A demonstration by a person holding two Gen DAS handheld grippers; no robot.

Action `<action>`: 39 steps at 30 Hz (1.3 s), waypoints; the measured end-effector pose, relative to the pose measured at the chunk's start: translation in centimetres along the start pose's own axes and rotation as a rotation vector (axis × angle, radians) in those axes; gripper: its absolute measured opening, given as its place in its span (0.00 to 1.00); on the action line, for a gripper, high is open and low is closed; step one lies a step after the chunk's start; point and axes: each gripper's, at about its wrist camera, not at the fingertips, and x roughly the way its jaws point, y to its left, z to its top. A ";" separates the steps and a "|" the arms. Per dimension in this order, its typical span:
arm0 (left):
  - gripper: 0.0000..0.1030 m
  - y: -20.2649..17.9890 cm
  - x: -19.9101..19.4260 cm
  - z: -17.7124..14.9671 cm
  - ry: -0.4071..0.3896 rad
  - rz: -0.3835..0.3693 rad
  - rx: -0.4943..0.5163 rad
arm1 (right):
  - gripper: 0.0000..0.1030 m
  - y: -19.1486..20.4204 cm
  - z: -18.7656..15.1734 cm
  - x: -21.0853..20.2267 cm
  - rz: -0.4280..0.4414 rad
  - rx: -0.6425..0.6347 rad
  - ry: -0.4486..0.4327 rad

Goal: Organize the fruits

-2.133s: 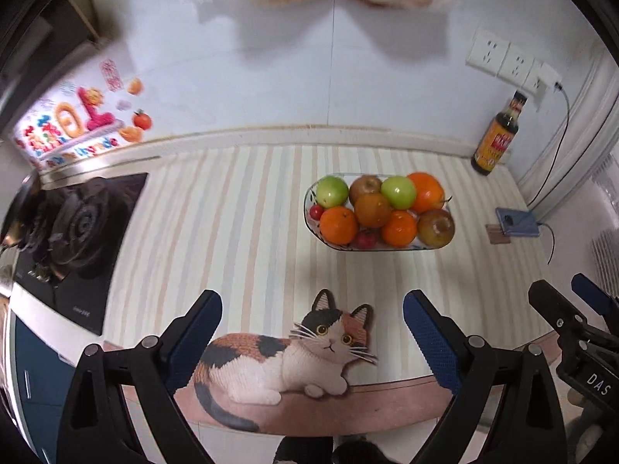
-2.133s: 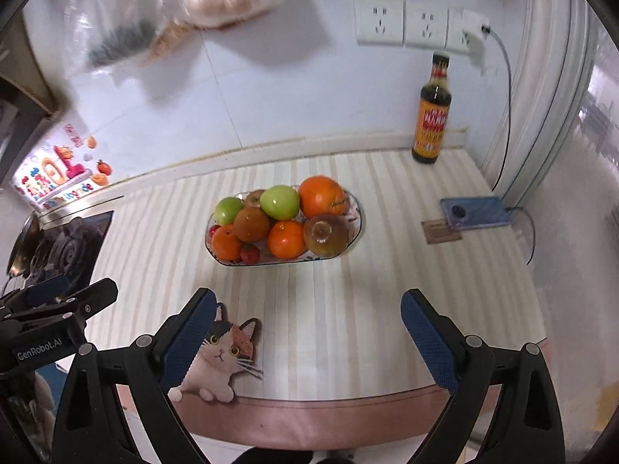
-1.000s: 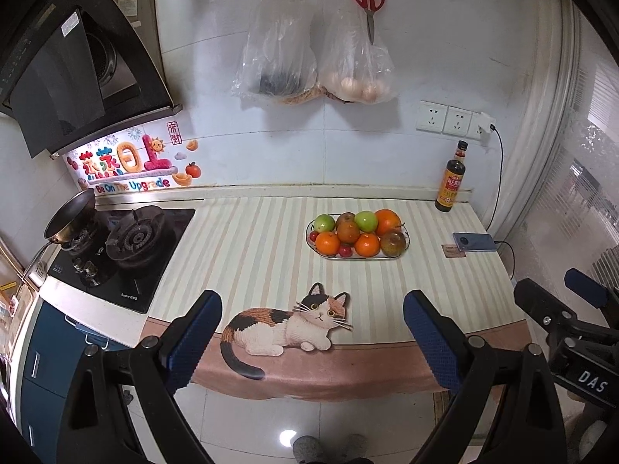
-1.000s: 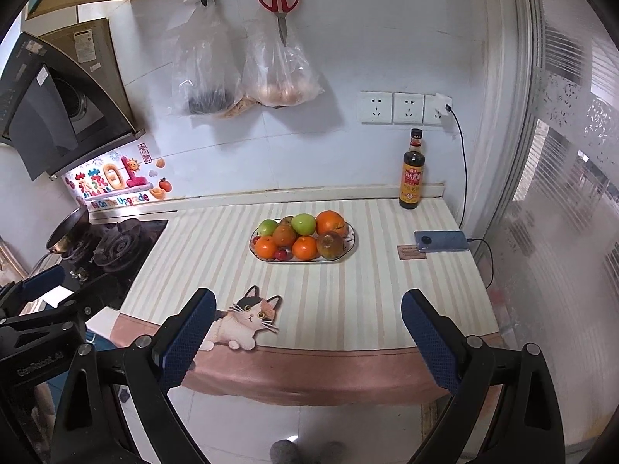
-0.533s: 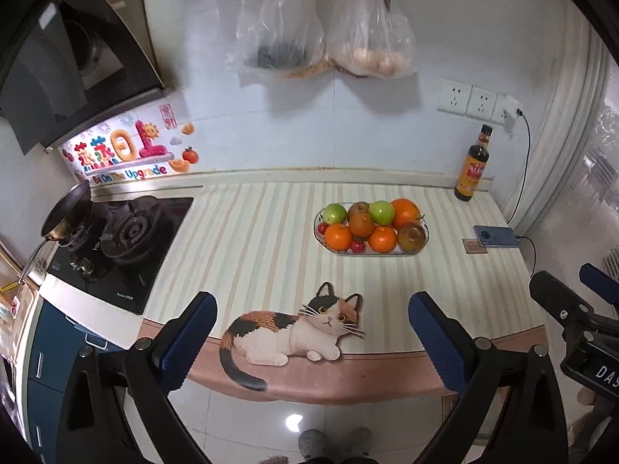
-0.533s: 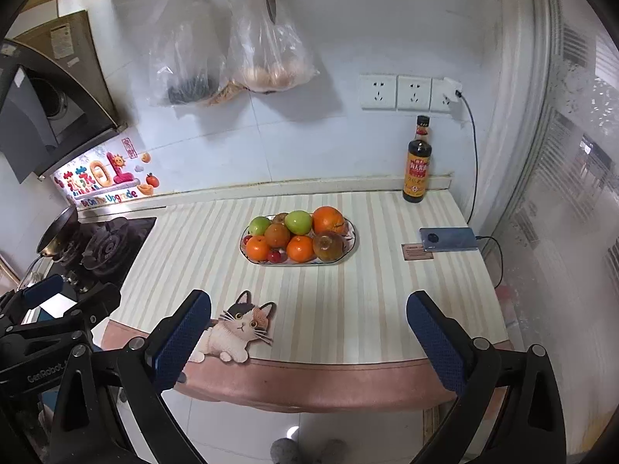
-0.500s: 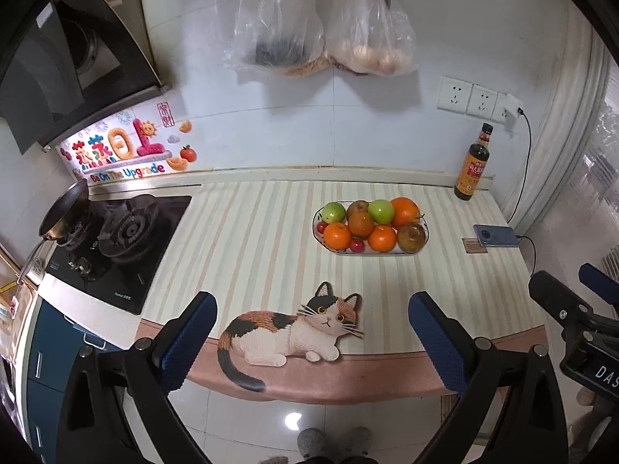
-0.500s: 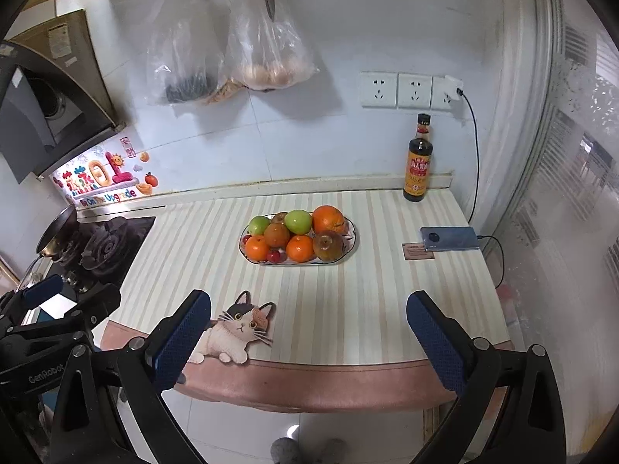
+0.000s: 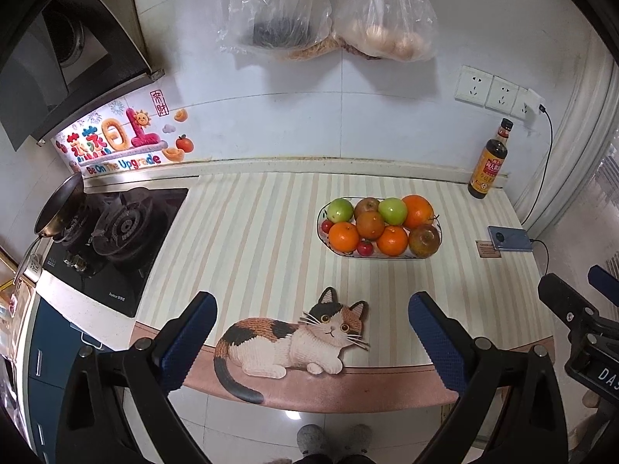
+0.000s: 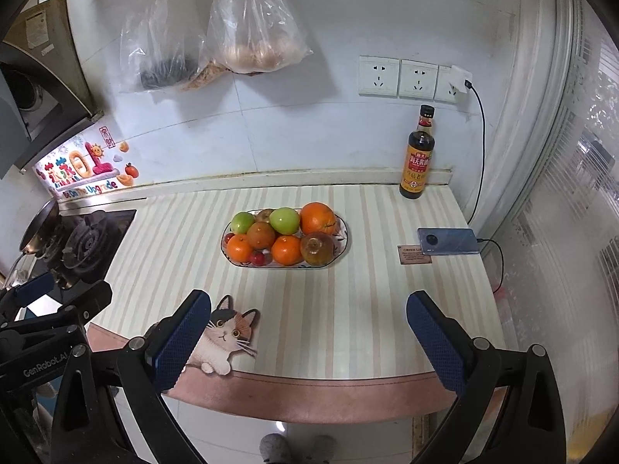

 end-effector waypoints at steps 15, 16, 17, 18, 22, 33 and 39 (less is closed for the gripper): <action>0.99 -0.3 0.5 0.6 0.002 -0.007 0.001 | 1.00 -0.4 0.0 1.4 -0.006 0.008 0.024; 0.99 -0.3 0.5 0.6 -0.001 -0.006 0.001 | 1.00 -0.4 -0.1 1.4 -0.007 0.009 0.024; 0.99 -0.4 0.5 0.7 -0.001 -0.007 0.000 | 1.00 -0.4 0.0 1.4 -0.007 0.009 0.024; 0.99 -0.4 0.4 0.7 -0.001 -0.007 0.000 | 1.00 -0.4 -0.1 1.4 -0.007 0.010 0.024; 0.99 -0.6 0.2 0.8 -0.005 -0.007 0.002 | 1.00 -0.5 0.0 1.4 -0.006 0.010 0.024; 0.99 -0.7 0.0 0.8 -0.011 0.000 0.004 | 1.00 -0.4 -0.1 1.5 -0.010 0.011 0.023; 0.99 -0.7 -0.1 0.9 -0.013 -0.001 0.005 | 1.00 -0.4 0.0 1.4 -0.009 0.013 0.021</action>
